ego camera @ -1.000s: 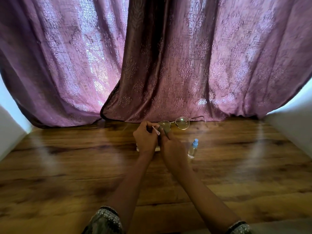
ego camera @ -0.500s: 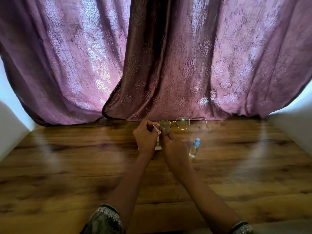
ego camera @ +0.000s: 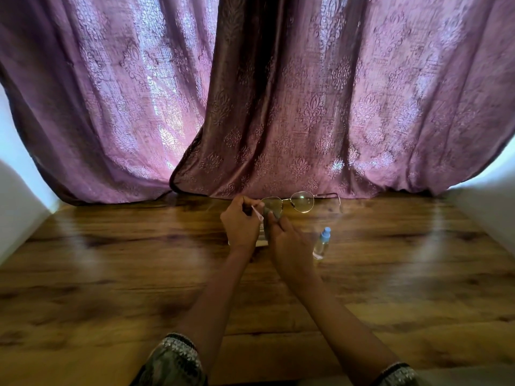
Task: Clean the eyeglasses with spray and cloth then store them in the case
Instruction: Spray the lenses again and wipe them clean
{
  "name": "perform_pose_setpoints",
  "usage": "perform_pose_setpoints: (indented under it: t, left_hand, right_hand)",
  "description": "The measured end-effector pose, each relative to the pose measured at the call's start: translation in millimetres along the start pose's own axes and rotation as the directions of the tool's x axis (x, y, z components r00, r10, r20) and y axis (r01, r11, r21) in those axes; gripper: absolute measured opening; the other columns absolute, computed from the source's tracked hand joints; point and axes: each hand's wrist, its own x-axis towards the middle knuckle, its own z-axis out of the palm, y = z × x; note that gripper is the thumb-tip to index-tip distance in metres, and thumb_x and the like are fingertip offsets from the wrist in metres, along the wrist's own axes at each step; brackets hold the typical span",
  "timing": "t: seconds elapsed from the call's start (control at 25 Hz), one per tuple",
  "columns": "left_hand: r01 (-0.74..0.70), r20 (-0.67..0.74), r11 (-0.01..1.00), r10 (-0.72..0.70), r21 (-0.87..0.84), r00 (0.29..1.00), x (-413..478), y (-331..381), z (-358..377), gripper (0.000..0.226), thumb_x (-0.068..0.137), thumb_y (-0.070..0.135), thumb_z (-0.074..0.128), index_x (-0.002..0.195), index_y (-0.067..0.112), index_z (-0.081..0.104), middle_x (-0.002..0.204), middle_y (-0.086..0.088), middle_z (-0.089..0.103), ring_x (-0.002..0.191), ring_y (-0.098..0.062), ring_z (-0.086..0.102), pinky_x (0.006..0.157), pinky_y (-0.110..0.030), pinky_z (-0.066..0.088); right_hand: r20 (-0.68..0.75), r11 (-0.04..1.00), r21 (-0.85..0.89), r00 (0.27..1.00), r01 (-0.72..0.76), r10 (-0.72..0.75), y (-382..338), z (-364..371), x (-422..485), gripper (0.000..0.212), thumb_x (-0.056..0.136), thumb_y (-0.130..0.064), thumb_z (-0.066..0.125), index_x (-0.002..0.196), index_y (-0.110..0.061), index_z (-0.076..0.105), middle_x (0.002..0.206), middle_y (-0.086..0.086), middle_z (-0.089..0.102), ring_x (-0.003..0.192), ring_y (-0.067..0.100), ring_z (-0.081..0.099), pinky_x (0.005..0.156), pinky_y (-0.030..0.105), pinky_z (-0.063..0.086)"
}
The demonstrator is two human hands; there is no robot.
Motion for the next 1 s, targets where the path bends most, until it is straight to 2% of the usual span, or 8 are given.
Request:
perform_pose_setpoints:
  t: [0.08, 0.2, 0.32, 0.44, 0.56, 0.68, 0.8, 1.0]
  left_hand:
    - [-0.022, -0.003, 1.000, 0.022, 0.002, 1.000, -1.6, 0.8, 0.5, 0.009, 0.072, 0.002, 0.073, 0.072, 0.003, 0.064, 0.072, 0.000, 0.067, 0.066, 0.016, 0.057, 0.062, 0.001, 0.040]
    - [-0.030, 0.006, 1.000, 0.030, 0.011, 1.000, -2.9, 2.6, 3.1, 0.008, 0.072, -0.001, 0.072, 0.072, 0.003, 0.065, 0.072, -0.001, 0.068, 0.066, 0.016, 0.057, 0.062, 0.001, 0.040]
    - [0.000, 0.010, 1.000, 0.000, 0.007, 1.000, -1.6, 3.5, 3.0, 0.007, 0.073, 0.000, 0.071, 0.072, 0.003, 0.065, 0.072, -0.001, 0.068, 0.065, 0.015, 0.057, 0.062, 0.001, 0.040]
    - [0.001, -0.005, 1.000, -0.001, 0.001, 1.000, -2.0, 4.4, 0.8, 0.009, 0.071, -0.004, 0.071, 0.071, 0.001, 0.063, 0.071, 0.000, 0.066, 0.064, 0.017, 0.057, 0.061, 0.001, 0.040]
    - [-0.011, 0.001, 1.000, 0.011, 0.014, 1.000, -3.9, 4.9, -0.3, 0.010, 0.071, -0.005, 0.071, 0.072, 0.001, 0.063, 0.072, -0.002, 0.067, 0.064, 0.019, 0.056, 0.060, 0.001, 0.040]
    - [-0.013, 0.022, 0.999, 0.013, 0.042, 1.000, -4.4, 4.5, 0.3, 0.008, 0.072, -0.003, 0.070, 0.072, 0.001, 0.063, 0.072, -0.002, 0.067, 0.065, 0.018, 0.056, 0.060, 0.001, 0.040]
    - [0.014, 0.029, 0.998, -0.016, 0.055, 0.999, -3.0, 4.2, -0.2, 0.008, 0.072, 0.001, 0.071, 0.072, 0.003, 0.064, 0.070, 0.001, 0.065, 0.064, 0.017, 0.056, 0.059, 0.001, 0.040]
    - [0.016, 0.010, 1.000, -0.017, 0.024, 1.000, -6.1, 6.6, -3.8, 0.010, 0.071, -0.006, 0.069, 0.072, 0.002, 0.063, 0.071, 0.001, 0.065, 0.064, 0.018, 0.056, 0.060, 0.001, 0.040]
  right_hand:
    - [0.034, 0.997, 0.041, 0.998, -0.062, 0.061, 6.6, 1.5, 5.4, 0.036, 0.090, -0.020, 0.033, 0.115, -0.009, 0.057, 0.086, 0.006, 0.066, 0.062, 0.025, 0.064, 0.050, 0.034, 0.050]
    - [0.040, 0.995, 0.059, 0.996, -0.085, 0.083, 5.3, -0.7, 20.7, 0.027, 0.090, -0.010, 0.046, 0.113, -0.004, 0.058, 0.092, 0.011, 0.066, 0.072, 0.031, 0.065, 0.055, 0.033, 0.049]
    - [0.042, 0.995, 0.093, 0.998, -0.040, 0.037, -3.8, -3.9, 20.8, 0.033, 0.089, -0.009, 0.048, 0.121, -0.003, 0.055, 0.100, 0.014, 0.065, 0.080, 0.032, 0.065, 0.061, 0.037, 0.052]
    - [0.004, 1.000, 0.000, 1.000, -0.010, 0.010, -1.1, 2.1, 3.7, 0.035, 0.085, -0.015, 0.054, 0.119, -0.010, 0.058, 0.095, 0.005, 0.067, 0.071, 0.025, 0.067, 0.056, 0.031, 0.052]
    - [-0.021, 1.000, -0.013, 0.999, -0.025, 0.025, 8.9, 7.9, 4.7, 0.033, 0.085, -0.013, 0.046, 0.115, -0.008, 0.056, 0.089, 0.006, 0.067, 0.061, 0.028, 0.065, 0.051, 0.032, 0.050]
    - [-0.005, 0.997, -0.009, 0.997, -0.072, 0.071, 4.5, 2.0, 17.7, 0.033, 0.076, -0.005, 0.064, 0.109, -0.003, 0.061, 0.087, 0.010, 0.067, 0.064, 0.029, 0.066, 0.051, 0.032, 0.050]
    - [0.007, 0.997, 0.063, 0.999, -0.047, 0.047, -6.2, 0.3, 17.2, 0.036, 0.087, -0.010, 0.045, 0.122, -0.003, 0.055, 0.108, 0.013, 0.066, 0.086, 0.030, 0.066, 0.067, 0.037, 0.053]
    - [-0.080, 0.998, -0.039, 0.996, 0.046, -0.049, 4.4, 9.7, -7.0, 0.047, 0.080, -0.018, 0.033, 0.119, -0.006, 0.059, 0.088, 0.004, 0.068, 0.066, 0.021, 0.067, 0.053, 0.029, 0.052]
